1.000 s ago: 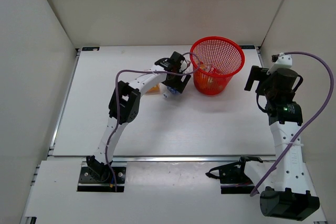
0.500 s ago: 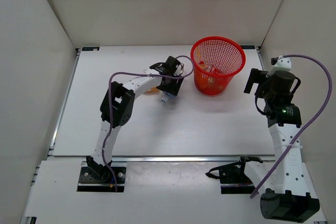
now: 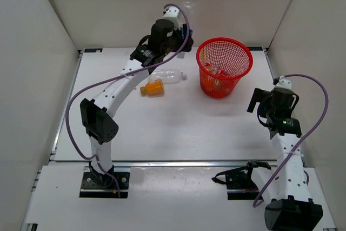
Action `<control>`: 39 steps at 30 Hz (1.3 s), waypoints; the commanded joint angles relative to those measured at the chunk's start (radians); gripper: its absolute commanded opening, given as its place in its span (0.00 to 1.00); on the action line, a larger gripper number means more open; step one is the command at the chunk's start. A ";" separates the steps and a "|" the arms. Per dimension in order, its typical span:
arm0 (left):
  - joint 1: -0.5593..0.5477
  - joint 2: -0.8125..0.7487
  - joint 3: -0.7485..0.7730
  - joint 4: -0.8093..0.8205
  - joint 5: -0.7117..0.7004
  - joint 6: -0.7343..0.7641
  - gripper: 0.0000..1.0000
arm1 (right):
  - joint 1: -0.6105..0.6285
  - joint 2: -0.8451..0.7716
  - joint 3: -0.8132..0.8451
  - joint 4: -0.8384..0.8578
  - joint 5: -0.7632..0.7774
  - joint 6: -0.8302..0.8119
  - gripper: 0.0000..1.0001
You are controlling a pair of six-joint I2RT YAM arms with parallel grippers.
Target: Put the plastic bottles in the bin
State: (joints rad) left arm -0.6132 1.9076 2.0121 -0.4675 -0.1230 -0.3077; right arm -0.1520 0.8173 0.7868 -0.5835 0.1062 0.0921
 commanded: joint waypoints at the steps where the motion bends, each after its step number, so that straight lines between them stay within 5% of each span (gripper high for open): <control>1: -0.054 0.072 0.103 0.165 0.040 -0.082 0.62 | 0.005 -0.046 0.003 0.033 -0.014 0.015 0.99; 9: -0.149 0.366 0.462 0.267 0.082 -0.198 0.68 | 0.016 -0.089 -0.023 -0.015 -0.023 -0.017 0.99; 15: -0.214 0.383 0.448 0.268 0.068 -0.147 0.96 | 0.086 -0.133 -0.040 -0.024 0.001 -0.031 0.99; 19: -0.212 0.306 0.415 0.208 0.077 -0.111 0.98 | 0.132 -0.150 -0.031 -0.032 -0.008 -0.112 0.99; 23: -0.214 0.136 0.147 0.219 0.060 -0.114 0.99 | 0.244 -0.144 0.008 -0.023 -0.100 -0.176 0.98; 28: -0.198 -0.204 -0.255 0.126 -0.136 -0.090 0.99 | 0.605 -0.055 0.109 -0.029 -0.057 -0.201 0.98; 31: -0.088 -0.417 -0.592 0.031 -0.193 -0.187 0.99 | 0.831 0.037 0.172 -0.021 0.018 -0.252 0.98; 33: -0.004 -0.594 -0.752 -0.054 -0.175 -0.273 0.98 | 0.896 0.132 0.212 0.002 -0.064 -0.348 0.98; 39: 0.252 -1.010 -1.139 -0.204 -0.130 -0.384 0.99 | 0.778 0.445 0.383 0.062 -0.563 -0.535 0.98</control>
State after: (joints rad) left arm -0.4255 1.0386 0.9600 -0.5354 -0.2760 -0.6060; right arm 0.6655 1.1522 1.0996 -0.5865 -0.1982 -0.2989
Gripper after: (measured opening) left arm 0.988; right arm 0.985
